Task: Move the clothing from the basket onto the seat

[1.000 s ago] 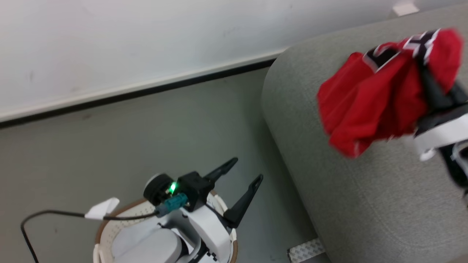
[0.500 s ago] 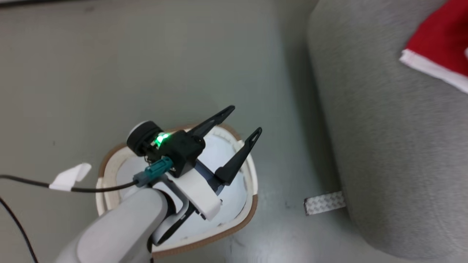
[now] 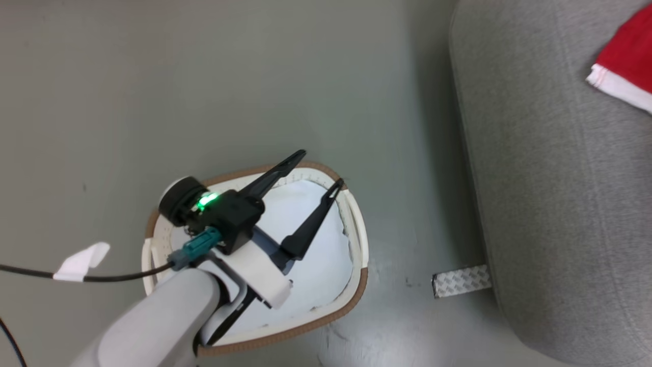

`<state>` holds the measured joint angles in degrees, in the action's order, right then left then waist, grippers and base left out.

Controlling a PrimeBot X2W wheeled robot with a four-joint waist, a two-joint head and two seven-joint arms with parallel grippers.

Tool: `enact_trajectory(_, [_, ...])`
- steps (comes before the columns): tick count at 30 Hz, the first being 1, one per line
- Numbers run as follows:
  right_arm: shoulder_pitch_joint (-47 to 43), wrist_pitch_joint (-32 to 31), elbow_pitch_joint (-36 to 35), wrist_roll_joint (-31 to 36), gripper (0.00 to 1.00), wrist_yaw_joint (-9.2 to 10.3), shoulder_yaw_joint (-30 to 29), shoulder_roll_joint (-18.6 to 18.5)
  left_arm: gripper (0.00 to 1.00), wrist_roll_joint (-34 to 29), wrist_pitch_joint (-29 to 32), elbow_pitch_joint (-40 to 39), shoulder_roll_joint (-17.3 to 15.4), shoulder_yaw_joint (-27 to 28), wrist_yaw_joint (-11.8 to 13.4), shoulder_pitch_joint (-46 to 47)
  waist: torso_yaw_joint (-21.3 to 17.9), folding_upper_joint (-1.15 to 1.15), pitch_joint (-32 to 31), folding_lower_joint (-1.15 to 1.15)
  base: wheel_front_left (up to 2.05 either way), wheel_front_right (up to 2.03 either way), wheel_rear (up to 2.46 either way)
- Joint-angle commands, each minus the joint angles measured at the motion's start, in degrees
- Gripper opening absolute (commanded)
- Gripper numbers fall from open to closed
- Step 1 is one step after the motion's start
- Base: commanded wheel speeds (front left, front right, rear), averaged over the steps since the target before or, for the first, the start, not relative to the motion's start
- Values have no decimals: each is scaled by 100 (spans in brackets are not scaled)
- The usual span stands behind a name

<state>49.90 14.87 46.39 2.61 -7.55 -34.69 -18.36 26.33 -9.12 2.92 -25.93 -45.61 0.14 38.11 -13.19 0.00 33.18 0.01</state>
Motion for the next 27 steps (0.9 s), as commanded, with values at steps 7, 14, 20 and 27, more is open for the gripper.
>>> enact_trajectory(7, [-1020, 33, -1369, -241, 100, 13, 344, 638, 100, 213, -331, 385, -44, 202, 261, -485, -145, 0, -771, -1, 0, 0, 0])
enact_trajectory(14, [-2288, 33, -2814, -430, 100, 13, 817, 924, 100, 432, -566, 879, 124, 486, 555, -1126, -33, 0, -1713, -1, 0, 0, 0])
enact_trajectory(20, [-3454, 25, -3694, -586, 100, 13, 1457, 1252, 100, 448, -602, 952, 359, 1113, 843, -1906, 206, 0, -2504, -1, 0, 0, 0])
enact_trajectory(27, [-4509, 25, -3939, -853, 100, 13, 2266, 1488, 100, 153, -602, 853, 590, 1902, 859, -2962, 520, 0, -3090, -1, 0, 0, 0])
